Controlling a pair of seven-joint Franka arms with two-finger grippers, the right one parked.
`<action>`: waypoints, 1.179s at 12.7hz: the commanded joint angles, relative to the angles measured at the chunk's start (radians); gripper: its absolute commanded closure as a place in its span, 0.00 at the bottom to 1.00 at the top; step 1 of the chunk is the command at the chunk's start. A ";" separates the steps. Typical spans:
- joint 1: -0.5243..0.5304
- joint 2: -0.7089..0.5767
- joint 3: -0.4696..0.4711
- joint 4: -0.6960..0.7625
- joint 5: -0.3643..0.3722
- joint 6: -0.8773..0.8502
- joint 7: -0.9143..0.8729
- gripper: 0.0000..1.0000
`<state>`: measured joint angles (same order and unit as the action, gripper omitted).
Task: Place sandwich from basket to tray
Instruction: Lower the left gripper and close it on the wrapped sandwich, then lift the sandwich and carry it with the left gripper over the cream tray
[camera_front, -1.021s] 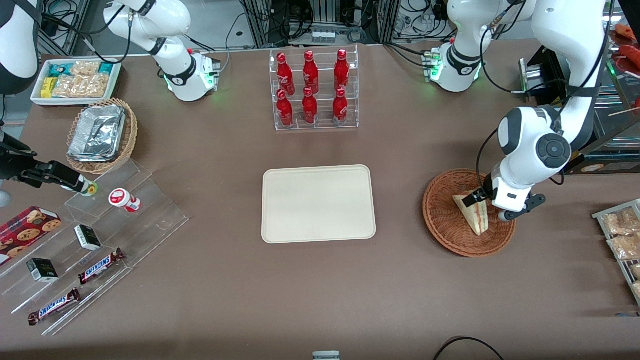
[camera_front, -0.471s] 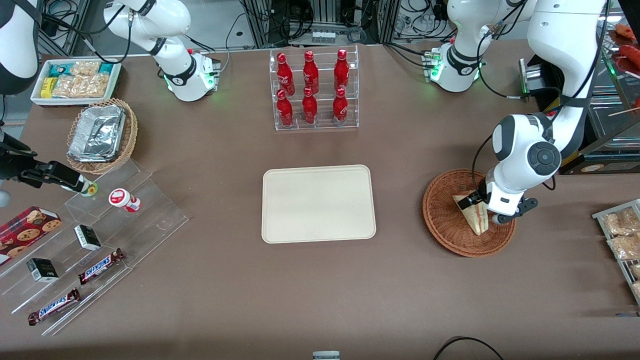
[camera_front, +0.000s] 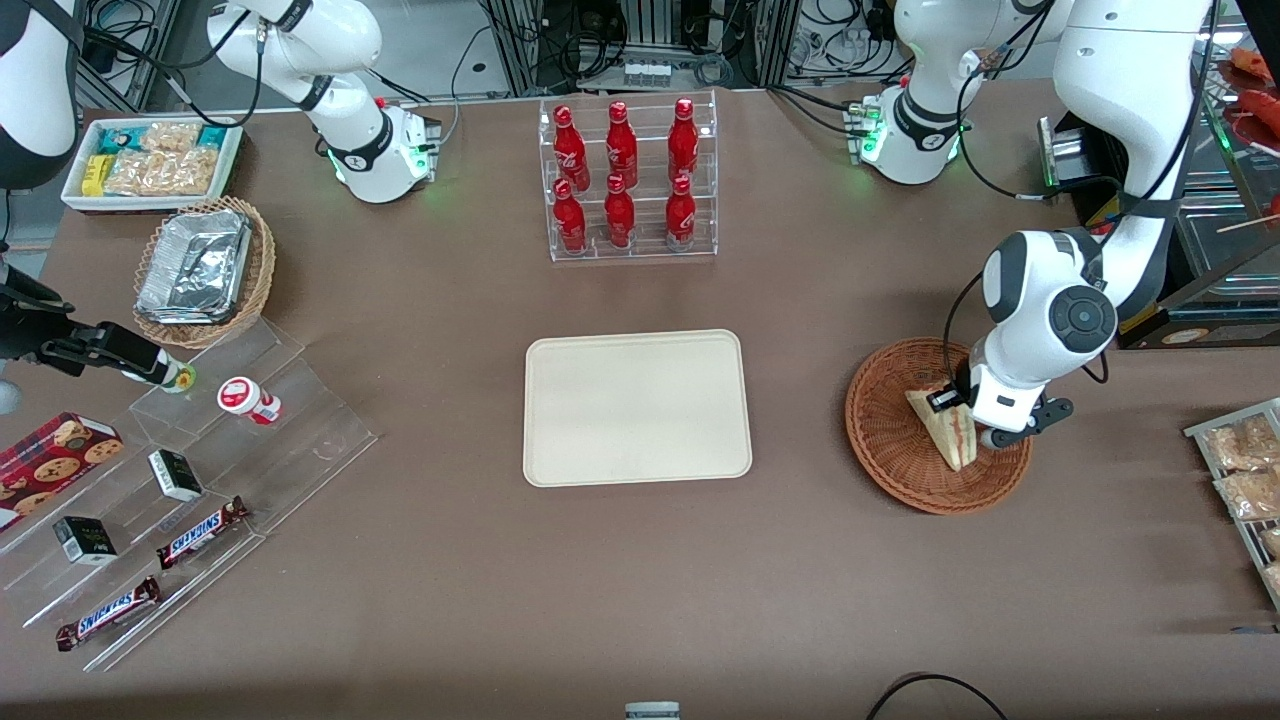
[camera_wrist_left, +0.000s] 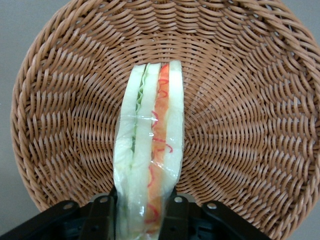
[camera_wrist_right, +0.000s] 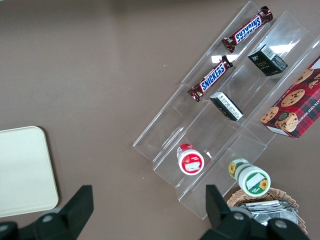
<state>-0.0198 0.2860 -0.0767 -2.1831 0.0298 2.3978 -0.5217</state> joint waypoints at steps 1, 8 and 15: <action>-0.011 -0.024 0.005 0.040 0.016 -0.081 0.015 1.00; -0.126 -0.019 -0.014 0.268 0.013 -0.376 0.003 1.00; -0.340 0.128 -0.023 0.448 -0.005 -0.417 0.000 1.00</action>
<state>-0.3070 0.3315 -0.1035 -1.8369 0.0292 2.0025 -0.5211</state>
